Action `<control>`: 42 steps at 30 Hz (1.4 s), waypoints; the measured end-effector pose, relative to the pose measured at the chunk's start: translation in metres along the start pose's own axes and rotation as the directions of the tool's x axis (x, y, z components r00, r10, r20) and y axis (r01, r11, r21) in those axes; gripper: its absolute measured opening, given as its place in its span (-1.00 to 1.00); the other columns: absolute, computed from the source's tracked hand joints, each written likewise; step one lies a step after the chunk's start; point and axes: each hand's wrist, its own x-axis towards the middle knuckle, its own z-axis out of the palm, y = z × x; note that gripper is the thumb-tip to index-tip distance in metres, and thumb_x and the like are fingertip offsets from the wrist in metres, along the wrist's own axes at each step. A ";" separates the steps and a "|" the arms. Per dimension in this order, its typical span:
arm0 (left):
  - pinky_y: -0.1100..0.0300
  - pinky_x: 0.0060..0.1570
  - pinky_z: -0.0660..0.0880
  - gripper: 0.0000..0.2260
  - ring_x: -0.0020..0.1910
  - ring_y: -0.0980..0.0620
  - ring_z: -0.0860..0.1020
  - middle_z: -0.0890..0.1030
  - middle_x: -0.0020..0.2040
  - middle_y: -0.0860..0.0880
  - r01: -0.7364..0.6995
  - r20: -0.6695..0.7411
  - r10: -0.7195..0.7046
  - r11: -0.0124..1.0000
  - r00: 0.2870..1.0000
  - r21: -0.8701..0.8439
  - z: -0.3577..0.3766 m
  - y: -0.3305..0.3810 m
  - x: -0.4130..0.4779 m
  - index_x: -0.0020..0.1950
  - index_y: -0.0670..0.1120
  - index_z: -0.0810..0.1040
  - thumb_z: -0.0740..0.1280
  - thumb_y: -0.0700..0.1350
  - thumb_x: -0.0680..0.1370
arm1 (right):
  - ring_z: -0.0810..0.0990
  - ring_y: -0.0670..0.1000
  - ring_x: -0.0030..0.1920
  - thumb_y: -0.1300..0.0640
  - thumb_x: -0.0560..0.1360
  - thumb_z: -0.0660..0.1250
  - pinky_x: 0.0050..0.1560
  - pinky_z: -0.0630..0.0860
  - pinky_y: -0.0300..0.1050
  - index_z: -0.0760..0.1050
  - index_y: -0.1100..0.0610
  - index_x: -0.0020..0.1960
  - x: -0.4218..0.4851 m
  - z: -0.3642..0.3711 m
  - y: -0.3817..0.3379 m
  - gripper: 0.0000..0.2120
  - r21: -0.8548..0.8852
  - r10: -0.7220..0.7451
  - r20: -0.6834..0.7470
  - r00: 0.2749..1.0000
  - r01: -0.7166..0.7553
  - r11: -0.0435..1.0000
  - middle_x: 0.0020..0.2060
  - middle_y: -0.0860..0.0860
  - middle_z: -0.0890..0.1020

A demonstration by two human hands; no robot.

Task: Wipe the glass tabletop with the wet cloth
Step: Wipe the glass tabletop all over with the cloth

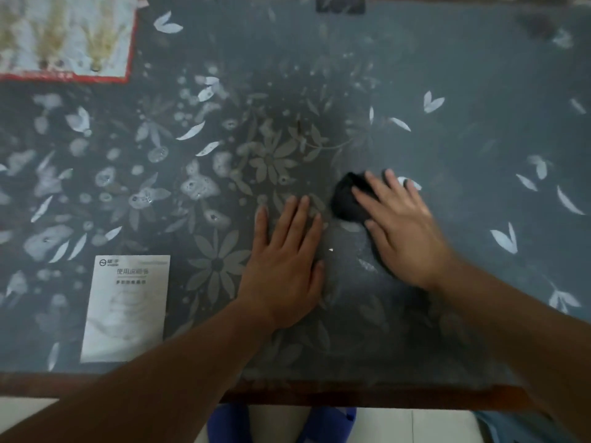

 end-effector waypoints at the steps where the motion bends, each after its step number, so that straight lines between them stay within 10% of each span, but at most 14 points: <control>1: -0.36 0.56 -0.08 -0.39 0.68 -0.13 -0.08 0.04 0.69 -0.18 0.001 -0.005 -0.001 1.000 1.000 0.000 0.000 0.000 0.001 0.65 -0.15 0.18 0.05 0.10 0.64 | 0.09 0.25 0.59 0.06 0.64 0.08 0.57 -0.01 0.24 0.24 0.06 0.57 0.024 -0.006 0.009 -0.50 0.007 0.075 -0.028 0.997 -0.075 0.997 0.59 0.10 0.21; 5: -0.36 0.56 -0.06 -0.39 0.68 -0.13 -0.05 0.07 0.68 -0.18 0.011 -0.009 -0.011 1.000 1.000 0.015 0.003 -0.001 0.002 0.64 -0.14 0.21 0.08 0.10 0.64 | -0.05 0.19 0.62 0.03 0.67 0.03 0.57 -0.17 0.15 0.09 -0.02 0.62 0.100 -0.016 0.019 -0.49 0.062 0.321 -0.077 0.944 -0.317 0.947 0.63 0.04 0.07; 12: -0.38 0.55 -0.01 -0.40 0.68 -0.15 -0.02 0.10 0.68 -0.19 0.028 0.016 -0.027 1.000 0.999 -0.010 -0.003 0.003 0.001 0.62 -0.15 0.28 0.12 0.10 0.62 | 0.10 0.19 0.60 0.01 0.65 0.04 0.58 0.01 0.22 0.24 0.03 0.57 0.013 -0.007 0.006 -0.51 -0.003 -0.035 0.055 0.998 0.035 0.999 0.59 0.06 0.21; 17: -0.34 0.53 0.05 -0.50 0.61 -0.17 0.20 0.26 0.61 -0.16 0.027 -0.072 -0.037 0.990 0.997 -0.141 -0.012 -0.006 0.013 0.50 -0.03 0.37 0.18 0.10 0.59 | -0.03 0.17 0.62 0.01 0.67 0.02 0.59 -0.14 0.15 0.11 -0.03 0.61 0.108 -0.022 0.023 -0.49 0.058 0.346 -0.095 0.933 -0.342 0.938 0.62 0.03 0.09; 30: -0.42 0.53 -0.15 -0.36 0.67 -0.25 -0.10 0.01 0.70 -0.11 0.049 -0.005 -0.049 0.993 0.999 0.105 -0.037 -0.103 0.163 0.67 0.11 0.09 -0.09 0.33 0.62 | 0.03 0.17 0.61 -0.01 0.65 -0.01 0.59 -0.03 0.20 0.17 0.02 0.60 0.073 -0.018 0.001 -0.48 -0.037 0.206 0.014 0.978 -0.205 0.978 0.61 0.05 0.14; 36: -0.44 0.51 -0.10 -0.37 0.66 -0.26 -0.06 0.06 0.69 -0.13 0.033 -0.044 -0.030 0.996 0.999 0.081 -0.033 -0.104 0.164 0.66 0.09 0.15 -0.02 0.31 0.63 | -0.02 0.18 0.62 0.03 0.67 0.04 0.59 -0.12 0.15 0.11 -0.01 0.62 0.166 -0.030 0.022 -0.49 0.080 0.470 -0.116 0.875 -0.463 0.883 0.62 0.04 0.08; 42: -0.46 0.50 -0.10 -0.37 0.66 -0.28 -0.04 0.07 0.69 -0.15 0.031 -0.035 -0.028 0.995 0.999 0.092 -0.034 -0.104 0.167 0.66 0.07 0.15 0.00 0.29 0.63 | 0.07 0.18 0.61 0.04 0.64 0.05 0.58 0.02 0.22 0.22 0.03 0.56 0.080 -0.017 0.001 -0.51 -0.055 0.063 0.060 0.996 -0.060 0.997 0.60 0.06 0.17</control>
